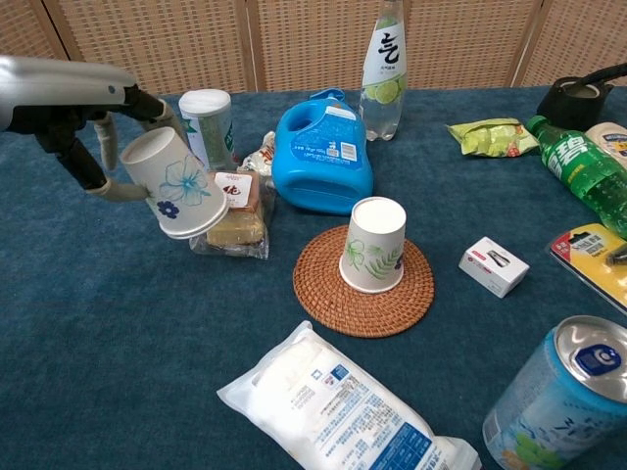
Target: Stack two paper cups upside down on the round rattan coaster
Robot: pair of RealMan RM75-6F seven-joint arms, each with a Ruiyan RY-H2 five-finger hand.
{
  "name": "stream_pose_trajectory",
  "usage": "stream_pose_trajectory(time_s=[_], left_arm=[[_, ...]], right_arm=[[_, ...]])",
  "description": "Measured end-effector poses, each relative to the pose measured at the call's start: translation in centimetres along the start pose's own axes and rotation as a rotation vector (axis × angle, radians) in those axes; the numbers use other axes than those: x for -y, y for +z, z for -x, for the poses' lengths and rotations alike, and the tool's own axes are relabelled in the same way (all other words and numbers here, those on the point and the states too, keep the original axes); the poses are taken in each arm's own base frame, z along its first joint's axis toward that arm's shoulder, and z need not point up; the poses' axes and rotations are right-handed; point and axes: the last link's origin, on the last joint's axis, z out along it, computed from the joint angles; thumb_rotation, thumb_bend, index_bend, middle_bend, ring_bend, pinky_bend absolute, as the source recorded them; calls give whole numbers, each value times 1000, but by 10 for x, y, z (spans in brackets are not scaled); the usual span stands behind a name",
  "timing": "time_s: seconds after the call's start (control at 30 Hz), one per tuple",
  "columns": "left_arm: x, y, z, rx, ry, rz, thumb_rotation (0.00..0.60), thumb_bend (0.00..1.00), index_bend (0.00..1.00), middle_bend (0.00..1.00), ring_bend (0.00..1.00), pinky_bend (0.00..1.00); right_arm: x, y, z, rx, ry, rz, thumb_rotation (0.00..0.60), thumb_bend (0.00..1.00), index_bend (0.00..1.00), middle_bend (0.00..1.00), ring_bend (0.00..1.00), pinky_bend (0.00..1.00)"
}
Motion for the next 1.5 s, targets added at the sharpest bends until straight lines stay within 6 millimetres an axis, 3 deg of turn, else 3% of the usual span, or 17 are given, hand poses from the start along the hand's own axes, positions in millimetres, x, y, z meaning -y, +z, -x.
stream_pose_trajectory(time_s=[0.2,0.8,1.5], left_arm=[[-23,9,-15,-8,-3,51,600,394,336,295,187,419],[-106,43,-30,37,8,139,600,393,331,293,185,404],[-154,62,-20,57,75,169,600,394,327,291,180,397]], right_arm=[[-1,1,-2,-5,4,3,600,228,156,146,0,222],[-4,3,-6,-19,16,12,600,227,156,146,0,222],[-5,9,-6,-20,22,13,600,227,156,148,0,222]])
